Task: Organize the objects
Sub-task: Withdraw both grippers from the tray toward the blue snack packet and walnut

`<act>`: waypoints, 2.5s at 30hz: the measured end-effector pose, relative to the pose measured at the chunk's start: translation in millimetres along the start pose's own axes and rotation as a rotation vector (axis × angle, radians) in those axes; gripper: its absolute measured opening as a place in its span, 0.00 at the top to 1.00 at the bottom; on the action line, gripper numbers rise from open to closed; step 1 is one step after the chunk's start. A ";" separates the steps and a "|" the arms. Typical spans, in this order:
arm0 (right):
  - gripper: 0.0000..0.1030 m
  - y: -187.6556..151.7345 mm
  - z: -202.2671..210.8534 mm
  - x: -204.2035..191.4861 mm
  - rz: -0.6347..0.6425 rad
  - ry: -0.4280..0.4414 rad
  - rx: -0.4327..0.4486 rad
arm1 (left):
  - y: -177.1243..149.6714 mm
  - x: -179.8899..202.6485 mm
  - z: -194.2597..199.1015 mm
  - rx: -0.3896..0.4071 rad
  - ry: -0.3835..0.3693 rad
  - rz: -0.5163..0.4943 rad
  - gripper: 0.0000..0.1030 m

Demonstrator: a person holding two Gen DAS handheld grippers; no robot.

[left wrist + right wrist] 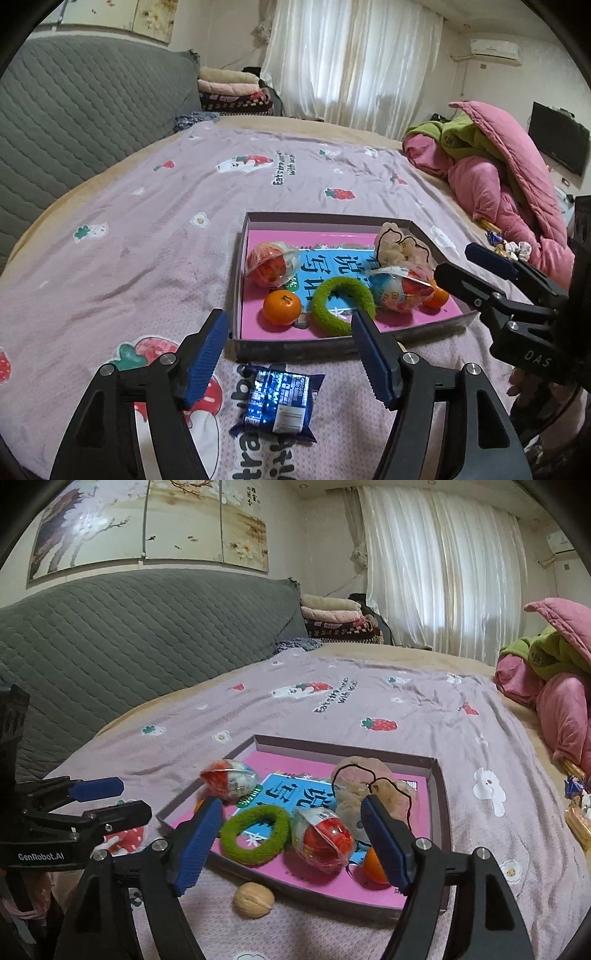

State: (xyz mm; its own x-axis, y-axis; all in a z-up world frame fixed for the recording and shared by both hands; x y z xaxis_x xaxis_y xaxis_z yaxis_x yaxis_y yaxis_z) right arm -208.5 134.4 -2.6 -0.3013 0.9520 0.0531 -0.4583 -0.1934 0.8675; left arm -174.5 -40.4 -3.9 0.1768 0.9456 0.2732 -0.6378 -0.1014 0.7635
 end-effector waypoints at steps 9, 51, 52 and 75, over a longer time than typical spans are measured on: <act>0.21 -1.2 23.1 3.2 -0.029 -0.007 0.033 | -5.5 13.1 12.2 -0.005 0.013 -0.041 0.28; 0.14 -59.5 39.4 -29.7 -0.009 -0.073 -0.087 | -69.1 -2.9 14.6 -0.100 0.034 -0.059 0.28; 0.14 -61.0 38.5 -30.1 -0.007 -0.076 -0.091 | -70.3 -4.1 12.5 -0.105 0.035 -0.056 0.28; 0.14 -87.7 6.7 -29.4 0.004 -0.095 -0.175 | -82.1 -17.6 -17.2 -0.143 0.011 -0.007 0.28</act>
State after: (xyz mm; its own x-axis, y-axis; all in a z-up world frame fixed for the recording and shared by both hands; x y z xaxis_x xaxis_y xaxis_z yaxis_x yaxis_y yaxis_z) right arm -153.8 125.0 -77.0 -0.2266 0.9678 0.1097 -0.5979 -0.2271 0.7688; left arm -138.2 -43.4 -81.4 0.1743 0.9495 0.2611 -0.7368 -0.0502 0.6743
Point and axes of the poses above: each gripper's, at about its wrist camera, not at the fingertips, and z roughly against the way its jaws point, x to its right, y to its top, the point moved 4 cm from there along -z, roughly the way its jaws point, and after that the axes turned 15 degrees about -y, right-handed, at the moved point
